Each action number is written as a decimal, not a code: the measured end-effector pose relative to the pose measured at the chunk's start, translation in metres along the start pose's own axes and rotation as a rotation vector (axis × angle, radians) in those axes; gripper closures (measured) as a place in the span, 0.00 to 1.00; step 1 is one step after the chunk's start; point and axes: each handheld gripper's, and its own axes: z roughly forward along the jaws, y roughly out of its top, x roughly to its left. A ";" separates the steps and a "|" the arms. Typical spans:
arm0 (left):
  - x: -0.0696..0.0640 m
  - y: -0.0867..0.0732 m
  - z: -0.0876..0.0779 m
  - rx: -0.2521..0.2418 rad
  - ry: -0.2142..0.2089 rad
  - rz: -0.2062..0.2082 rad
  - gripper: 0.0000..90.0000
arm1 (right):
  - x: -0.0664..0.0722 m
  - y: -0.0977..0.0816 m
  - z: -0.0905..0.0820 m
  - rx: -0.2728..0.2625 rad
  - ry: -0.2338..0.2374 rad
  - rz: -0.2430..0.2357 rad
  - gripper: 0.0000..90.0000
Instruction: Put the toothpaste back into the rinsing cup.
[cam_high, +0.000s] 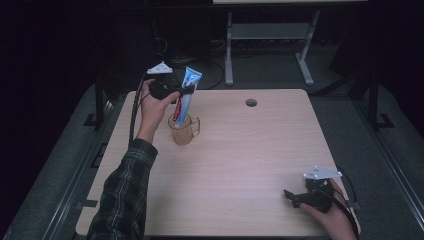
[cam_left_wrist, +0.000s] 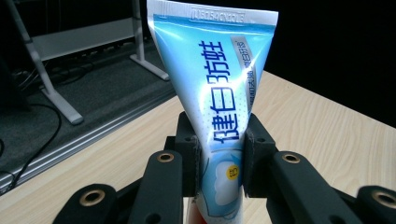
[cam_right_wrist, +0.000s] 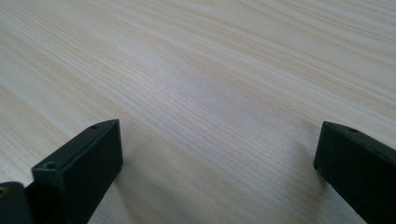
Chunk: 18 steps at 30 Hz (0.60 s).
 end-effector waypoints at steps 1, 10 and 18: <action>0.000 -0.001 0.000 0.002 -0.001 0.000 0.80 | 0.000 0.000 0.000 0.000 0.000 0.000 0.01; 0.003 -0.016 -0.002 0.011 0.003 -0.011 0.80 | 0.000 0.000 0.000 0.001 -0.001 -0.002 0.01; 0.005 -0.027 -0.002 0.021 0.008 -0.017 0.80 | 0.000 0.000 0.000 0.001 -0.001 -0.002 0.01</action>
